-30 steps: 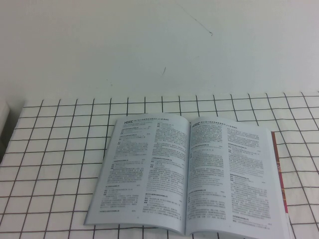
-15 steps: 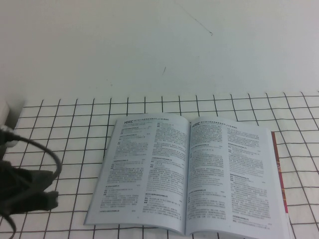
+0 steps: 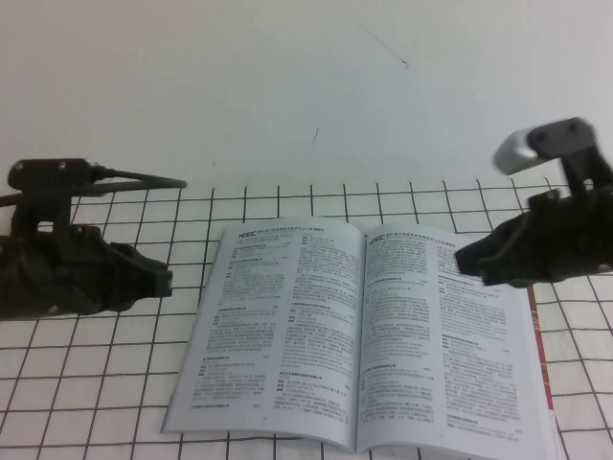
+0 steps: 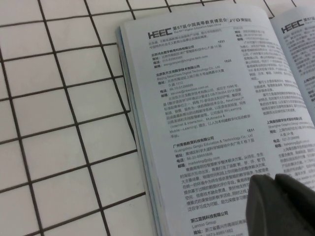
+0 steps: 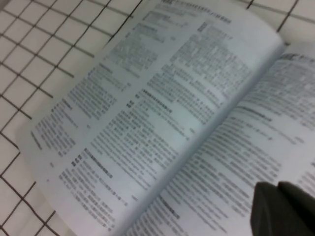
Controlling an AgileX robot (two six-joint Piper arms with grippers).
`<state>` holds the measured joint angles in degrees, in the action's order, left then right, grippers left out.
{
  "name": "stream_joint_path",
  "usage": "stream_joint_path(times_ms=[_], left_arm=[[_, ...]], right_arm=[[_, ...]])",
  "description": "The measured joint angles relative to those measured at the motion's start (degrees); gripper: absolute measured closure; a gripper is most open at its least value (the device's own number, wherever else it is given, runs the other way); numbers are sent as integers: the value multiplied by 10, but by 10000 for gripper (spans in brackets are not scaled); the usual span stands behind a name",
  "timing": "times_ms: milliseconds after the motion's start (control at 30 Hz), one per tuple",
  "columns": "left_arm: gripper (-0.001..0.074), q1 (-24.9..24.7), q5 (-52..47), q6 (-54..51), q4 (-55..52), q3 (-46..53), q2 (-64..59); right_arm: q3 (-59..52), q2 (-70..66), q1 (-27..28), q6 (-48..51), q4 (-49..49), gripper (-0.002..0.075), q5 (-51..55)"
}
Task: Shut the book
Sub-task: 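Close the open booklet and leave it lying on the table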
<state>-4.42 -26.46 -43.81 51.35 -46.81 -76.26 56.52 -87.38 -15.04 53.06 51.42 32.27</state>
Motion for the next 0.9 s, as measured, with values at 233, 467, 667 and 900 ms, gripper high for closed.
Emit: stream_joint_path(times_ms=[233, 467, 667, 900], left_arm=[[737, -69, 41, 0, 11, -7, -76], [737, -95, 90, -2, 6, -11, -140], [738, -95, 136, -2, -5, -11, -177], [738, -95, 222, -2, -12, -12, -197]], right_arm=[[50, -148, -49, 1, 1, 729, -18], [63, -233, -49, 1, 2, 729, -18], [73, -280, -48, -8, -1, 729, -7], [83, -297, -43, -21, -5, 729, 14]])
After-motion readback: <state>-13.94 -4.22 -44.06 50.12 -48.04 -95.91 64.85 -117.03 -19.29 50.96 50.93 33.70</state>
